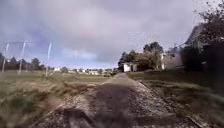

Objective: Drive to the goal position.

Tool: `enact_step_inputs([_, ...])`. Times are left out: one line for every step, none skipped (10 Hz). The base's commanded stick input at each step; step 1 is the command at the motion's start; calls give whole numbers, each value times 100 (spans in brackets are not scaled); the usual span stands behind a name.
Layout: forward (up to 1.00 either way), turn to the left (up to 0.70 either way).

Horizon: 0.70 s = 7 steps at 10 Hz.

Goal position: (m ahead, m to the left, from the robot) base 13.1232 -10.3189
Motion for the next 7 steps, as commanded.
enact_step_inputs([69, -12])
enact_step_inputs([69, -12])
enact_step_inputs([68, -12])
enact_step_inputs([69, -12])
enact_step_inputs([69, -12])
enact_step_inputs([68, -12])
enact_step_inputs([68, -12])
